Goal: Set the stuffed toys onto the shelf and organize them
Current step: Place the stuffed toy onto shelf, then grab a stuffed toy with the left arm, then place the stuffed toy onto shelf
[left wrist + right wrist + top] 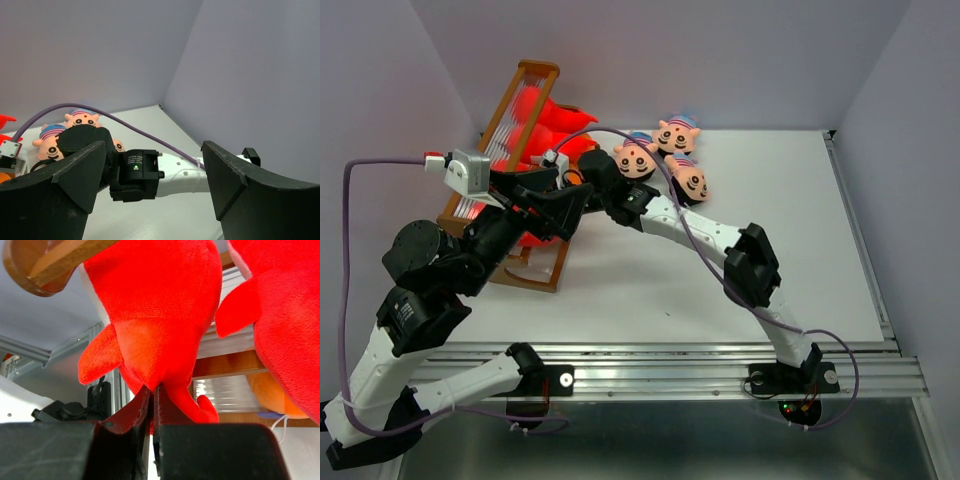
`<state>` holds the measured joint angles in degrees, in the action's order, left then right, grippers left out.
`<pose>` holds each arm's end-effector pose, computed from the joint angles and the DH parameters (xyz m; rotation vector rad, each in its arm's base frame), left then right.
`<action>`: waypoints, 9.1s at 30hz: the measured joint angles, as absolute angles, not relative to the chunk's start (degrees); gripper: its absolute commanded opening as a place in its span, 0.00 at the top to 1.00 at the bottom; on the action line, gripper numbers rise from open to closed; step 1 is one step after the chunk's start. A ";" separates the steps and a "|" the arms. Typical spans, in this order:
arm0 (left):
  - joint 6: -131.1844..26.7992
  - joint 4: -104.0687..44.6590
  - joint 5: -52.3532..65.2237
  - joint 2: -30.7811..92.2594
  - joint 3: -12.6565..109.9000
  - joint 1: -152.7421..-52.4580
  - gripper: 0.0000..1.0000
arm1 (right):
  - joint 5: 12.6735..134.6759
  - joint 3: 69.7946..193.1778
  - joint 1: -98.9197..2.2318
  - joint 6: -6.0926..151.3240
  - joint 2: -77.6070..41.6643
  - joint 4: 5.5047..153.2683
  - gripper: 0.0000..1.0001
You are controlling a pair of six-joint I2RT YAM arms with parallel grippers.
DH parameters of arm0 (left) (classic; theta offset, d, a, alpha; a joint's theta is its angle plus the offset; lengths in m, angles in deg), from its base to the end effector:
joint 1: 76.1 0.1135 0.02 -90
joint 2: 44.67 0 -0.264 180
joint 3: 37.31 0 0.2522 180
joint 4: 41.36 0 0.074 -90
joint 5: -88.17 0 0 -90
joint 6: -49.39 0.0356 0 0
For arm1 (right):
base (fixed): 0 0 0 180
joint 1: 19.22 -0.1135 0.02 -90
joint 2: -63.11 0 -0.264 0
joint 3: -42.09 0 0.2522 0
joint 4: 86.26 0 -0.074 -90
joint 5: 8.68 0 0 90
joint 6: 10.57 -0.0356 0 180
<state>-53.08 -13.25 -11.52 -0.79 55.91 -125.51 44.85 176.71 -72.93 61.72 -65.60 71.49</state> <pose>0.0668 -0.0688 0.5273 0.2470 1.2240 -0.8409 0.2993 0.4433 0.3166 -1.0884 1.7513 1.4107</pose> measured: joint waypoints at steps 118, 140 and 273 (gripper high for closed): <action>-62.28 -36.18 -2.34 81.31 79.43 -110.95 0.18 | 27.56 104.39 -12.47 104.34 -5.73 53.81 0.00; -64.93 -33.64 5.81 86.44 81.62 -110.86 1.00 | 29.04 104.39 -12.47 105.23 -5.93 53.83 0.00; -110.78 -32.88 -30.88 60.30 78.01 -82.73 0.20 | 29.66 104.39 -12.47 105.60 -4.29 53.83 0.00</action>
<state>-110.78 -32.88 -30.88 60.30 78.01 -82.73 29.66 104.39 -12.47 105.60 -4.29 53.83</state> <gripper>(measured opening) 0.785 0.998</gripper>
